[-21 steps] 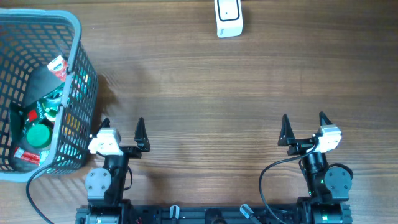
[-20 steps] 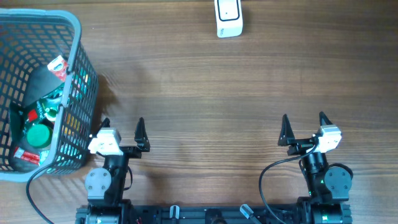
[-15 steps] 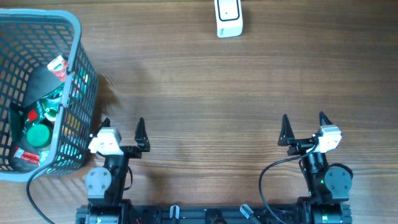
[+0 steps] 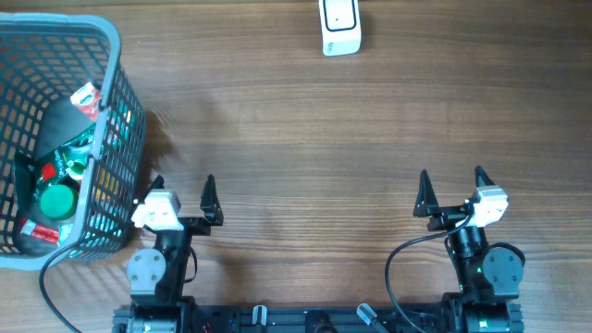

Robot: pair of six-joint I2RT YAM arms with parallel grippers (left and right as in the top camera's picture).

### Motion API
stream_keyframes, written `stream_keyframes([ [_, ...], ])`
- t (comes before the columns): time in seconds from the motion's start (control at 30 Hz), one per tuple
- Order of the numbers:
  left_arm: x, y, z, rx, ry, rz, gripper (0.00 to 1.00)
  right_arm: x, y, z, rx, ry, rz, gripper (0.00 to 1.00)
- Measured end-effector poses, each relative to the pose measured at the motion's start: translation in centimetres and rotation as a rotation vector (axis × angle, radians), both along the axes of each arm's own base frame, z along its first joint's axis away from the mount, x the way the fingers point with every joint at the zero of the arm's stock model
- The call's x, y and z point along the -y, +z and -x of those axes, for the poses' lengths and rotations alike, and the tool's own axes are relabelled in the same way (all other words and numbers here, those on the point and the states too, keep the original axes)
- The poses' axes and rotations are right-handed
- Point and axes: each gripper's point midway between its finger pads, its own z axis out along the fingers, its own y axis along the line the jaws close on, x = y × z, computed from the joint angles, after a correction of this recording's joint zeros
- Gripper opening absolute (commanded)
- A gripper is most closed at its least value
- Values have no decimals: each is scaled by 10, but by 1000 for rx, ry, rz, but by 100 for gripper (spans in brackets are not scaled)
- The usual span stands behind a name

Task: Scan the item barcode

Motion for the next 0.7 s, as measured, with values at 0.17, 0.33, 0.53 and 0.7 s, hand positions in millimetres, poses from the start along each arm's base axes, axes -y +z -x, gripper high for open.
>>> stream_keyframes([
  [0.17, 0, 0, 0, 0, 0, 0, 100, 0, 0, 0, 0, 0, 0, 100],
  [0.33, 0, 0, 0, 0, 0, 0, 100, 0, 0, 0, 0, 0, 0, 100],
  [0.53, 0, 0, 0, 0, 0, 0, 100, 0, 0, 0, 0, 0, 0, 100],
  [0.7, 0, 0, 0, 0, 0, 0, 100, 0, 0, 0, 0, 0, 0, 100],
])
